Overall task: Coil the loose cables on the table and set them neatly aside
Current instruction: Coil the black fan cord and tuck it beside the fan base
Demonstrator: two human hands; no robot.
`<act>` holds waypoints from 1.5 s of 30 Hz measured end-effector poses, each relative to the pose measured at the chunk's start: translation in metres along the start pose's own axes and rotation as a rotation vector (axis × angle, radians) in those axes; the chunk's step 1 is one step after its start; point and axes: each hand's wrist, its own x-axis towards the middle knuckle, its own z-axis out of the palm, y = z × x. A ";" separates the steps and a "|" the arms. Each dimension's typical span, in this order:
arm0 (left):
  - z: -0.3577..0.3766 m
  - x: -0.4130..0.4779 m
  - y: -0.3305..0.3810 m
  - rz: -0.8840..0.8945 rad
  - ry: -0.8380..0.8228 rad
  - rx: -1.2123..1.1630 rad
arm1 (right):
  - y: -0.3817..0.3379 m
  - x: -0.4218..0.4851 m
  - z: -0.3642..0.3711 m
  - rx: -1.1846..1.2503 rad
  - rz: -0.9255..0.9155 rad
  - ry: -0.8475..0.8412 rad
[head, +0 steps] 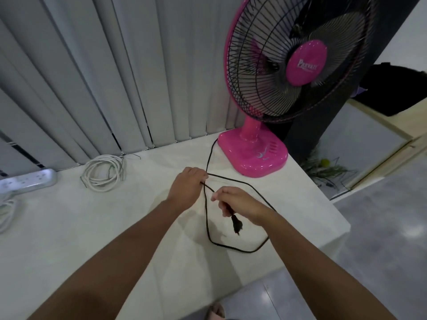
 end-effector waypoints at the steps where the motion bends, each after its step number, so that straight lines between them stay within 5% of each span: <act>1: -0.008 0.003 0.001 -0.025 0.031 -0.026 | -0.014 0.002 0.000 0.032 -0.037 -0.013; 6: -0.044 0.011 -0.011 -0.293 0.193 -0.368 | -0.086 -0.002 -0.007 0.284 -0.263 -0.152; 10: -0.059 0.006 -0.029 -0.550 0.155 -0.657 | -0.132 -0.014 -0.013 0.627 -0.426 -0.283; 18: -0.075 -0.001 -0.032 -0.693 -0.086 -0.896 | -0.156 -0.006 -0.011 1.056 -0.527 -0.028; 23: -0.095 0.000 -0.037 -0.536 -0.312 -0.346 | -0.140 0.022 0.013 0.663 -0.503 0.193; 27: -0.118 -0.005 -0.033 -0.299 -0.476 -0.324 | -0.121 0.048 0.043 0.062 -0.425 0.292; 30: -0.140 -0.007 -0.034 -0.186 -0.431 -0.314 | -0.100 0.063 0.061 -0.238 -0.342 0.314; 39: -0.181 -0.035 -0.085 -0.300 -0.380 -0.638 | -0.074 0.073 0.070 -0.285 -0.221 0.484; 45: -0.162 -0.020 -0.063 -0.191 -0.359 -0.320 | -0.076 0.071 0.068 -0.573 -0.115 0.386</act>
